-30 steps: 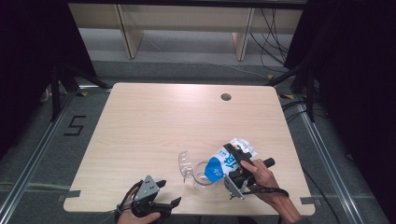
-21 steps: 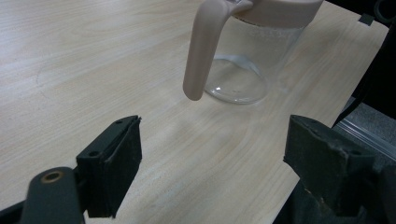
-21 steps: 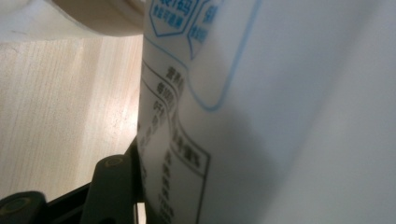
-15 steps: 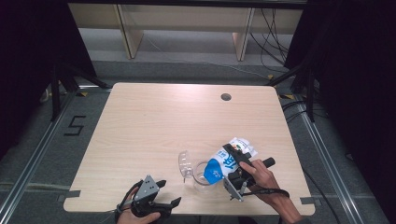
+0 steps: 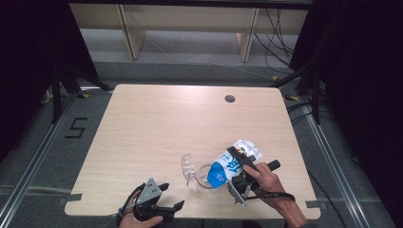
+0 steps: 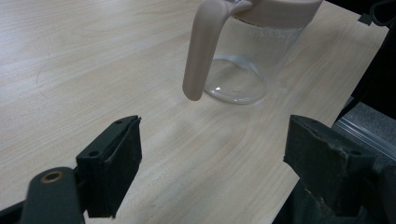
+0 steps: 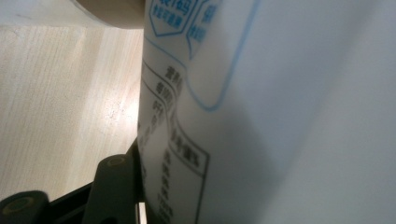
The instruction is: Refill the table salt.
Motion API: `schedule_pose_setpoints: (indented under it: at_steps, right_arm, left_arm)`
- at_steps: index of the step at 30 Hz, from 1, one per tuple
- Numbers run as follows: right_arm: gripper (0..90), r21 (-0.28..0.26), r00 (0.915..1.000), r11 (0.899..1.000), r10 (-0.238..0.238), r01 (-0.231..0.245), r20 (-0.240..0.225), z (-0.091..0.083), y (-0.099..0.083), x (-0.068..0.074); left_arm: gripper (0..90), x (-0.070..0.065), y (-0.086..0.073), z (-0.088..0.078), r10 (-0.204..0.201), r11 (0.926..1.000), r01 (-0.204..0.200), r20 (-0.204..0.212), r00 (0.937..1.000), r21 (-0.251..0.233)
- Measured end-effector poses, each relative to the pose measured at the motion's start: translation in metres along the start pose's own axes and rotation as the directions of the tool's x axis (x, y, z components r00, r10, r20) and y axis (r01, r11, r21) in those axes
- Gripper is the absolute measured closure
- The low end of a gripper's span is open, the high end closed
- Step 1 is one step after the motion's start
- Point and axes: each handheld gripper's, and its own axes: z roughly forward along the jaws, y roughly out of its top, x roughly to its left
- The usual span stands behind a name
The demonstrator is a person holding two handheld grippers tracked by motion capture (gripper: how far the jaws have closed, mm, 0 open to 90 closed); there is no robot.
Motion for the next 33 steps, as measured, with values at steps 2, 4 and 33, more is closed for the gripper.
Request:
schedule_pose_setpoints:
  at_steps: [2,4,33]
  right_arm:
    - [45.6,-0.001,1.0000,1.000,-0.001,0.001,-0.001,-0.0001,0.0001,-0.0004]
    - [45.6,0.001,1.0000,1.000,-0.005,0.005,0.003,-0.0004,0.0001,-0.0007]
    - [46.7,0.044,1.0000,0.999,-0.005,0.005,-0.009,-0.0030,0.0023,0.0036]
  left_arm:
    - [18.4,-0.0007,-0.0001,0.0001,0.001,1.0000,-0.001,0.000,1.0000,-0.003]
    - [18.4,-0.0005,-0.0001,0.0002,-0.006,1.0000,0.006,0.001,1.0000,-0.005]
    - [18.4,-0.0006,0.0000,-0.0001,0.002,1.0000,-0.002,0.003,1.0000,0.001]
